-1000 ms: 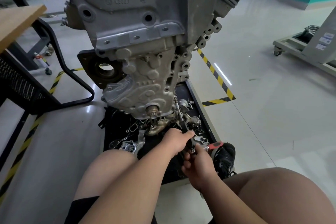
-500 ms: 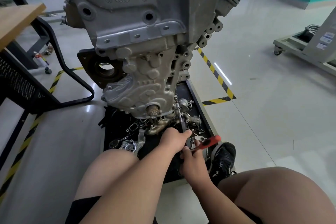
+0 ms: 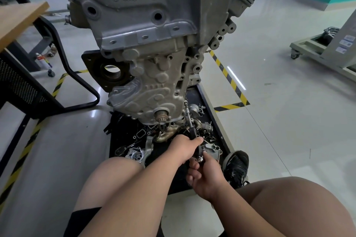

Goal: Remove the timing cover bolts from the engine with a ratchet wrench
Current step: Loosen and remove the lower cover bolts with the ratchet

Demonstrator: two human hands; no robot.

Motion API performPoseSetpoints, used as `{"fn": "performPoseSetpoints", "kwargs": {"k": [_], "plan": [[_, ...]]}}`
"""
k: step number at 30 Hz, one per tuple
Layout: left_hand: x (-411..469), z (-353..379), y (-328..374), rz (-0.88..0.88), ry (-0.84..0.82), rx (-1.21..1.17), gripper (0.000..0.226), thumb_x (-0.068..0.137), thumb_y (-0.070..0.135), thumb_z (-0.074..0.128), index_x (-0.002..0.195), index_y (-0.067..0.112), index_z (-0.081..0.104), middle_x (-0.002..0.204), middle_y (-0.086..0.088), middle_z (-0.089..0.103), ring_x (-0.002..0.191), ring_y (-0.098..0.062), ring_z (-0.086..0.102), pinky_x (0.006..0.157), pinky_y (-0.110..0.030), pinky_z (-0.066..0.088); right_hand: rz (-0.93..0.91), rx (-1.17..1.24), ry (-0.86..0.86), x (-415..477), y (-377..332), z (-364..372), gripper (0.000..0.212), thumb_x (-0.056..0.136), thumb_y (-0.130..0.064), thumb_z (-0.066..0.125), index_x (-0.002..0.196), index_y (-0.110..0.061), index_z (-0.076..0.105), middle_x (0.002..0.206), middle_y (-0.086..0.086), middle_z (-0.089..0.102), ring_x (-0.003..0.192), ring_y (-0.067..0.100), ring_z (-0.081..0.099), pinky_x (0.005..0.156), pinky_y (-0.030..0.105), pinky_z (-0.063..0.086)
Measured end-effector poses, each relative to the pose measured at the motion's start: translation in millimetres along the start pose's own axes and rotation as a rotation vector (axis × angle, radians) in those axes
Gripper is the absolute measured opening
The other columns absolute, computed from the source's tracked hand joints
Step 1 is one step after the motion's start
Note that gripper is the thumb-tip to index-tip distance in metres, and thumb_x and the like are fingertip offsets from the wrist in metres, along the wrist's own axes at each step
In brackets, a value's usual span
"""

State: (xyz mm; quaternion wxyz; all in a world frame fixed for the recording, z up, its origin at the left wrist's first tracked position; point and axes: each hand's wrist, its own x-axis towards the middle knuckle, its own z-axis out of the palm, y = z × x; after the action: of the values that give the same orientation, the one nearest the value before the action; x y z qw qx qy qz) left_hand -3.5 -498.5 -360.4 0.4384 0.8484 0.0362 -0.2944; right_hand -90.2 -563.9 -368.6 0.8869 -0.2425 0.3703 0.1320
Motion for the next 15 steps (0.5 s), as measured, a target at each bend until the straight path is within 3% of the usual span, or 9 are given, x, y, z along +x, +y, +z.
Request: {"fn": "performPoseSetpoints", "kwargs": {"k": [5,7,11,15], "plan": [[-2.1,-0.1,0.4,0.016,0.009,0.047,0.046,0.088,0.052,0.061,0.063,0.015,0.051,0.045,0.004,0.041,0.03,-0.011,0.035,0.037,-0.019,0.023,-0.258,-0.253,0.124,-2.4,6.8,1.9,0.029,0.105,-0.035,0.034,0.09,-0.018,0.052,0.053,-0.001,0.045,0.037,0.012,0.031,0.042,0.025,0.033],[-3.1,0.8,1.2,0.02,0.018,0.045,0.046,0.087,0.052,0.061,0.061,0.016,0.052,0.037,0.009,0.04,0.031,-0.008,0.037,0.038,-0.02,0.025,-0.403,-0.412,0.174,-3.3,9.2,0.5,0.014,0.104,-0.03,0.036,0.103,-0.028,0.05,0.055,-0.003,0.048,0.039,0.011,0.038,0.045,0.026,0.037],[-3.1,1.6,2.0,0.02,0.025,0.011,0.038,0.087,0.049,0.063,0.068,0.016,0.061,0.044,0.008,0.048,0.041,-0.009,0.045,0.04,-0.021,0.029,-0.627,-0.838,0.201,-5.3,16.0,-4.1,0.032,0.103,-0.029,0.038,0.133,-0.041,0.033,0.085,-0.01,0.063,0.063,0.009,0.06,0.063,0.027,0.045],[-4.2,-2.4,-1.1,-0.004,0.021,0.014,0.04,0.087,0.051,0.062,0.069,0.015,0.062,0.036,0.009,0.053,0.036,-0.003,0.051,0.04,-0.018,0.029,-0.651,-1.023,0.168,-1.1,22.6,-6.1,0.047,0.104,-0.031,0.035,0.146,-0.037,0.016,0.1,0.001,0.058,0.075,0.017,0.051,0.071,0.028,0.04]]}}
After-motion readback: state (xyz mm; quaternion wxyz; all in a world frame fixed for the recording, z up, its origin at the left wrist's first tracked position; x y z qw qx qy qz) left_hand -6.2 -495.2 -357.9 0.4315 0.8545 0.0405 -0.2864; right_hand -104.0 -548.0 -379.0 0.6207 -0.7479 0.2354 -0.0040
